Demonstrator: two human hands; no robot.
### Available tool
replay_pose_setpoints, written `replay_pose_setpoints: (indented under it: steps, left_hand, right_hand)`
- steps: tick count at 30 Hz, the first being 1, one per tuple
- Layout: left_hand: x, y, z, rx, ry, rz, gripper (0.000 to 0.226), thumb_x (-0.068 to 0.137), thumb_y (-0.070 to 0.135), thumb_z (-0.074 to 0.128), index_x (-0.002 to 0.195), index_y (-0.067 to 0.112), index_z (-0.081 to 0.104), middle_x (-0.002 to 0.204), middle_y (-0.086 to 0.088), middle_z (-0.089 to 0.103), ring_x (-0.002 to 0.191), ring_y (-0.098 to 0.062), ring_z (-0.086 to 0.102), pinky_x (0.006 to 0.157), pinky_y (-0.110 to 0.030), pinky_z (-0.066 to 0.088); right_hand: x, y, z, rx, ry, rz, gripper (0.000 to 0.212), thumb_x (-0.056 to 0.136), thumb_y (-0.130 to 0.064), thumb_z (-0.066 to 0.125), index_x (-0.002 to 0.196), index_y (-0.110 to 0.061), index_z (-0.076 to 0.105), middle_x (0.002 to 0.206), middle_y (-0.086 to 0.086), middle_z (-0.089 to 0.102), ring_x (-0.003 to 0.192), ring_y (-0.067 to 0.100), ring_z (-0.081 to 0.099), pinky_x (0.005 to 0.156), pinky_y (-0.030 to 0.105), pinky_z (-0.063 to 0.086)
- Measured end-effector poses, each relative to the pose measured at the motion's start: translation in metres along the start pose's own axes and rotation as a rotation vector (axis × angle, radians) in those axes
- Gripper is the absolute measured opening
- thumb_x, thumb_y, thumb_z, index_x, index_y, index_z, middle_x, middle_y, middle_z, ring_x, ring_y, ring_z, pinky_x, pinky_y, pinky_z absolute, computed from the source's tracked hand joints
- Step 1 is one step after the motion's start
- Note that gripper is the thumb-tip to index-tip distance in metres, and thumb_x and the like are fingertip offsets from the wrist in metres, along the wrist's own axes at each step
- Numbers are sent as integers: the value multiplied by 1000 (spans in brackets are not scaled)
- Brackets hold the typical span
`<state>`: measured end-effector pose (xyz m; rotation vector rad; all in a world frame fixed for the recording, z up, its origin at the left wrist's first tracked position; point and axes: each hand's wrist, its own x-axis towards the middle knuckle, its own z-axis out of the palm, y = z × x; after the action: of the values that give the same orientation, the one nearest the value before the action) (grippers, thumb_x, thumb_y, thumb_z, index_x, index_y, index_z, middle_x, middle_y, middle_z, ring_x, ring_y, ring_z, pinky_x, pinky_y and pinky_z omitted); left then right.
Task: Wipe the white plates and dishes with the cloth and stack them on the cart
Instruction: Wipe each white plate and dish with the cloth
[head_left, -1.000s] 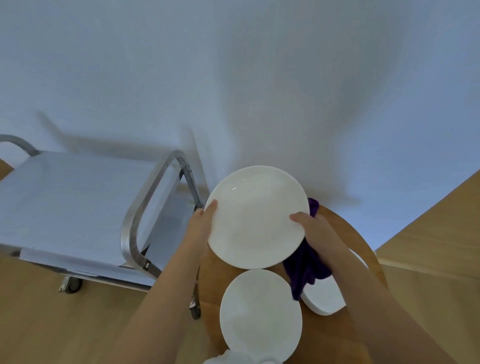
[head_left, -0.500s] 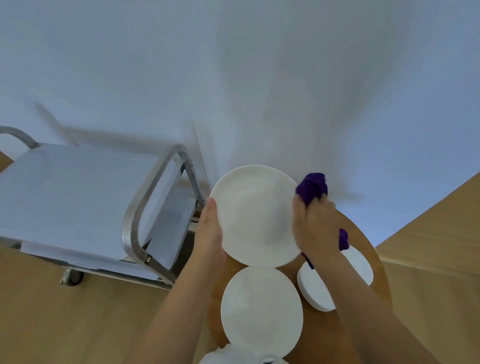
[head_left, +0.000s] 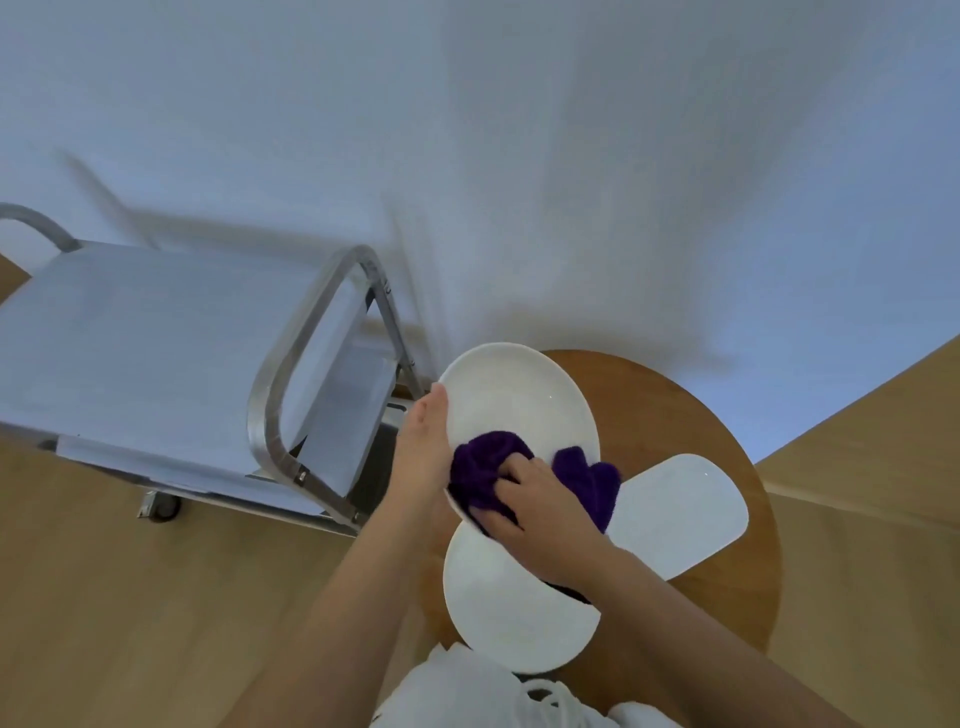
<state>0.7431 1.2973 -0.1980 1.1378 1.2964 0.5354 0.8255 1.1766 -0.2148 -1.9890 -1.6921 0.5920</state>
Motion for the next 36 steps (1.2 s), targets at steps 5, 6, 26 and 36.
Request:
replay_pose_setpoints:
  steps: [5, 6, 26, 36]
  left_hand:
    - [7, -35, -9, 178, 7, -103, 46, 96, 59, 32, 116, 21, 50, 95, 7, 59, 80, -8, 56, 53, -22, 40]
    - [4, -45, -8, 231, 5, -139, 49, 96, 60, 29, 119, 21, 49, 97, 7, 58, 81, -8, 55, 53, -22, 39]
    - [-17, -180, -8, 466, 136, -90, 41, 102, 38, 36, 83, 13, 62, 80, -11, 62, 85, -30, 64, 80, -44, 55]
    - [0, -199, -4, 663, 38, -237, 50, 103, 42, 23, 125, 12, 57, 116, -12, 62, 119, -32, 52, 107, -52, 37]
  right_hand:
    - [-25, 52, 16, -99, -309, 168, 34, 95, -40, 46, 101, -13, 65, 99, -2, 53, 89, 11, 47, 80, 27, 42]
    - [-28, 61, 17, -97, -332, 217, 33, 95, -39, 47, 102, -11, 64, 101, 0, 55, 89, 12, 48, 79, 27, 43]
    - [-45, 102, 38, 322, 32, 720, 30, 94, -34, 51, 68, -21, 45, 72, 1, 53, 63, 11, 50, 55, 19, 33]
    - [-29, 100, 54, 367, -21, 739, 22, 95, -35, 51, 81, -18, 52, 78, 2, 56, 69, 13, 54, 58, 17, 38]
